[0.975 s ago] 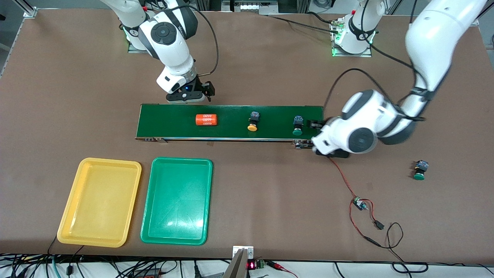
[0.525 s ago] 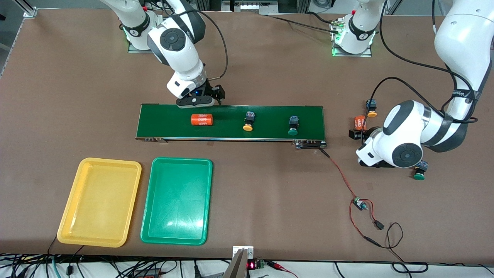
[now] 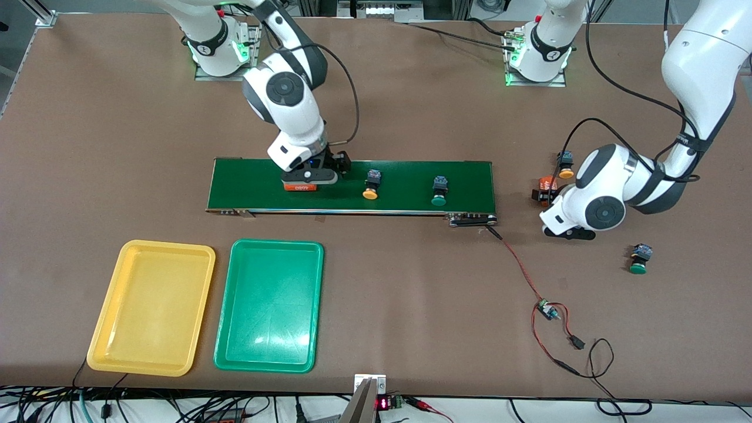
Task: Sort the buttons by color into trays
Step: 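Grasp another orange cylinder with the left gripper while the right gripper descends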
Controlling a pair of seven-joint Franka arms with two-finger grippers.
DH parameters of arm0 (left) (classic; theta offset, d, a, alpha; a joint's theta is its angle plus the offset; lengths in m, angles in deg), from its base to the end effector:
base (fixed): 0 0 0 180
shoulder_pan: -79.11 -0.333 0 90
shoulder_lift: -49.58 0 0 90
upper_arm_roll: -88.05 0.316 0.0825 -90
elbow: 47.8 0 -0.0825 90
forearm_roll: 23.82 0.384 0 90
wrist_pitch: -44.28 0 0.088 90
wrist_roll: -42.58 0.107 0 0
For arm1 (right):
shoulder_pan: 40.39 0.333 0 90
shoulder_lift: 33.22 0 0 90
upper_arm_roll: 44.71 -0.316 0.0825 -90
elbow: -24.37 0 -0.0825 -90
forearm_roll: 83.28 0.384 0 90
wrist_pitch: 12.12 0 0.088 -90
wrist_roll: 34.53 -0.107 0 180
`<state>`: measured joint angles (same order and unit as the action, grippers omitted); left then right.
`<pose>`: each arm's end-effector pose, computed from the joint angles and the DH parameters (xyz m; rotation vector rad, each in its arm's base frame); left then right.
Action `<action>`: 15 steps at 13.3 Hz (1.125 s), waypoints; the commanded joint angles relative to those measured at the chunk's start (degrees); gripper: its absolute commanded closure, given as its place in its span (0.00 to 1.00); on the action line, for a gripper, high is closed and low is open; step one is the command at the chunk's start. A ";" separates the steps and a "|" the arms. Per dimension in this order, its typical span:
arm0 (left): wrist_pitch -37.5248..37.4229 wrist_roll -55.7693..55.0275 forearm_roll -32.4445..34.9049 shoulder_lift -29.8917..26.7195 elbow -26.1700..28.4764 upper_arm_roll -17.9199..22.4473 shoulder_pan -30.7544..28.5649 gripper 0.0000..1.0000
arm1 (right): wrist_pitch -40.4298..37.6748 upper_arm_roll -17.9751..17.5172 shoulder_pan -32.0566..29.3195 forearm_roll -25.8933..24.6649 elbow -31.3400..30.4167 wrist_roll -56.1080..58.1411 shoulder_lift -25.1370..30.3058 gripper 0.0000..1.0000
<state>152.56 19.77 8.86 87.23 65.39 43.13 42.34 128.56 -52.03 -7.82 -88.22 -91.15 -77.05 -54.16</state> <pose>0.5485 -0.0405 0.1861 -2.9212 0.1209 0.6758 0.4698 0.3893 0.2786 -3.0977 -0.0133 -0.1028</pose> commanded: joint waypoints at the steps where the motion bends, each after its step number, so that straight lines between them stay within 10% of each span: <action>1: 7.44 1.36 0.99 -4.33 7.73 -0.79 -3.04 0.01 | -2.43 1.52 1.36 -1.30 3.29 -1.34 -1.65 0.00; 6: 17.49 1.45 1.34 -5.47 14.43 -0.61 -4.98 0.27 | -4.09 1.61 1.09 -1.39 4.16 -1.34 -1.74 0.00; 10: 16.26 2.23 1.34 -7.76 14.08 -0.96 -4.80 0.82 | -7.79 1.52 1.09 -1.30 6.80 -2.73 -2.18 0.00; 15: 8.91 4.35 1.16 -10.31 7.86 -10.25 -4.98 0.86 | -7.70 1.52 1.44 -1.30 7.07 -4.23 -3.32 0.00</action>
<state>166.82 23.39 9.14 79.20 76.12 38.50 37.64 121.84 -50.64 -6.99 -88.51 -85.52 -79.51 -56.14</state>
